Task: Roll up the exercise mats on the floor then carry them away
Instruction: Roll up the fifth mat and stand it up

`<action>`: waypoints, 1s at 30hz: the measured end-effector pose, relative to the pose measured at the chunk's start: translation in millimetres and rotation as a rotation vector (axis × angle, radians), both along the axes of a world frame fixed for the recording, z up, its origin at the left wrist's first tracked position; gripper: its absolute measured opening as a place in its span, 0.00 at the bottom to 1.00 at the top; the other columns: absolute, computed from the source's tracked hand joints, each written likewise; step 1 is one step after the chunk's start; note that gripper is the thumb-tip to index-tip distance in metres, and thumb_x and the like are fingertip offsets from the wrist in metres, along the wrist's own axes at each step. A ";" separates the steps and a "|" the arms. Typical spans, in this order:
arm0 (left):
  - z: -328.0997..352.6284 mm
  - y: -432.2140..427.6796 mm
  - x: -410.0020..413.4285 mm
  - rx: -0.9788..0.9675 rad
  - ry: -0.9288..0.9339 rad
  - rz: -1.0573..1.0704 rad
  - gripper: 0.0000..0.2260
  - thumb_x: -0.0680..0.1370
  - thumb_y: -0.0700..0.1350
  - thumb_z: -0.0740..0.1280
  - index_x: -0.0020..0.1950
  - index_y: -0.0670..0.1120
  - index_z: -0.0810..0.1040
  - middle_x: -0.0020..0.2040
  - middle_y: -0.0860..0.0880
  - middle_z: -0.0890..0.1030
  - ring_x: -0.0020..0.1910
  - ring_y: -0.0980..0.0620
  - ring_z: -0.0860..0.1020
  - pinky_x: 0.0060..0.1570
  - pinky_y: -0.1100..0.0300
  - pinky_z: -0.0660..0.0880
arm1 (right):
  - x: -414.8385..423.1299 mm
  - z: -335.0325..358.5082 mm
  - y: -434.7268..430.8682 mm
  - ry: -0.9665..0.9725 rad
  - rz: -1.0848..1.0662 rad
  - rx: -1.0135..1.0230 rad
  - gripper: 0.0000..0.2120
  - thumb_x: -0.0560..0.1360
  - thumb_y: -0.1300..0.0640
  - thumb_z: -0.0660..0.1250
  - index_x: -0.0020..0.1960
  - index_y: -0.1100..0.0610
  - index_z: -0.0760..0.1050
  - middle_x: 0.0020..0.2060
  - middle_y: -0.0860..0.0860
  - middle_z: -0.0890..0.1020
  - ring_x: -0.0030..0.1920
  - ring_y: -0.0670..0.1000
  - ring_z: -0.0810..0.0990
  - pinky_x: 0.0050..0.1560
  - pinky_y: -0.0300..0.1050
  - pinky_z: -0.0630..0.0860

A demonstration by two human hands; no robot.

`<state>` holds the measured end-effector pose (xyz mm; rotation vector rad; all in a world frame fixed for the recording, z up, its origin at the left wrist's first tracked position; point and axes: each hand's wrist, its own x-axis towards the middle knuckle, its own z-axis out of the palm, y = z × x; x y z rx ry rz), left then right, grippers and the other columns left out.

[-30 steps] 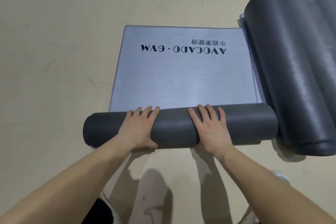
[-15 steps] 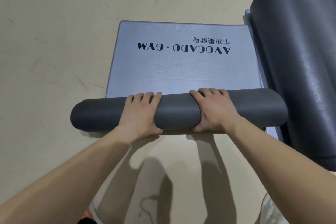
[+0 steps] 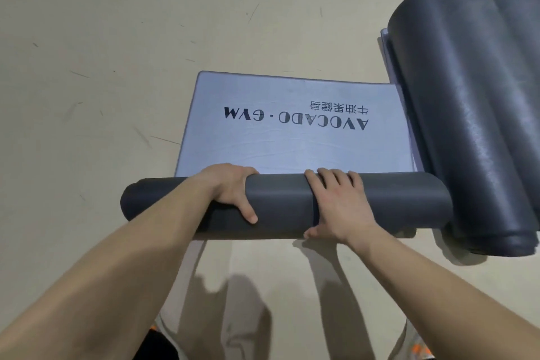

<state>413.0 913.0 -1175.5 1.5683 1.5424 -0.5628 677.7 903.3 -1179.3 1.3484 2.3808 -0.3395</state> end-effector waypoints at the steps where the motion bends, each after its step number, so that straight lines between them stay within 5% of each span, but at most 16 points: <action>1: 1.2 -3.5 1.8 0.037 0.007 -0.012 0.52 0.55 0.69 0.81 0.75 0.60 0.65 0.64 0.54 0.79 0.60 0.48 0.77 0.62 0.48 0.75 | 1.2 -2.3 -6.5 -0.009 0.005 0.032 0.60 0.55 0.25 0.74 0.79 0.48 0.56 0.72 0.50 0.68 0.71 0.57 0.67 0.73 0.59 0.58; 3: -1.8 -25.7 9.1 0.253 0.089 -0.039 0.53 0.58 0.73 0.77 0.78 0.56 0.62 0.70 0.52 0.75 0.66 0.47 0.74 0.67 0.48 0.70 | -3.4 -2.2 0.7 -0.013 0.000 0.015 0.59 0.54 0.25 0.74 0.77 0.47 0.57 0.70 0.49 0.69 0.69 0.56 0.69 0.71 0.59 0.60; 7: -20.2 -77.6 32.5 0.527 0.300 -0.089 0.65 0.59 0.76 0.73 0.82 0.49 0.41 0.82 0.44 0.51 0.81 0.39 0.51 0.79 0.40 0.50 | -19.8 11.8 50.7 -0.013 -0.005 -0.178 0.61 0.52 0.24 0.76 0.78 0.44 0.58 0.69 0.48 0.72 0.68 0.56 0.71 0.68 0.58 0.65; 13: -21.1 3.9 0.7 0.410 0.134 -0.069 0.65 0.56 0.74 0.75 0.83 0.52 0.47 0.79 0.49 0.62 0.77 0.45 0.62 0.77 0.46 0.56 | -14.1 -10.0 27.5 -0.015 0.020 0.118 0.62 0.62 0.35 0.79 0.83 0.53 0.46 0.80 0.59 0.55 0.80 0.64 0.53 0.77 0.67 0.48; 17: -30.8 -2.2 15.8 0.497 0.207 -0.073 0.63 0.59 0.73 0.74 0.83 0.51 0.45 0.81 0.46 0.56 0.80 0.43 0.56 0.78 0.41 0.53 | -10.5 -23.8 54.4 -0.014 0.071 0.164 0.62 0.54 0.35 0.78 0.80 0.51 0.52 0.74 0.58 0.65 0.74 0.63 0.63 0.74 0.67 0.57; 22: -41.5 -6.5 21.4 0.725 0.274 -0.061 0.55 0.57 0.67 0.74 0.79 0.51 0.57 0.75 0.49 0.67 0.72 0.44 0.68 0.72 0.45 0.62 | -26.5 -11.5 103.0 -0.060 0.126 -0.027 0.62 0.50 0.29 0.78 0.75 0.47 0.55 0.67 0.51 0.70 0.66 0.59 0.71 0.67 0.60 0.65; 28: -10.2 -26.0 23.3 0.414 0.235 -0.223 0.51 0.56 0.71 0.74 0.73 0.52 0.60 0.61 0.50 0.74 0.55 0.44 0.75 0.54 0.49 0.73 | -27.3 12.6 72.5 -0.106 0.114 -0.325 0.61 0.51 0.30 0.80 0.76 0.46 0.58 0.66 0.51 0.74 0.63 0.58 0.75 0.66 0.58 0.72; 30: -4.6 -35.3 24.3 0.298 0.202 -0.254 0.49 0.55 0.71 0.75 0.70 0.53 0.63 0.58 0.51 0.75 0.53 0.45 0.76 0.50 0.50 0.75 | -14.6 11.4 43.0 -0.067 0.110 -0.319 0.63 0.54 0.30 0.79 0.80 0.48 0.54 0.72 0.52 0.71 0.69 0.58 0.72 0.72 0.59 0.66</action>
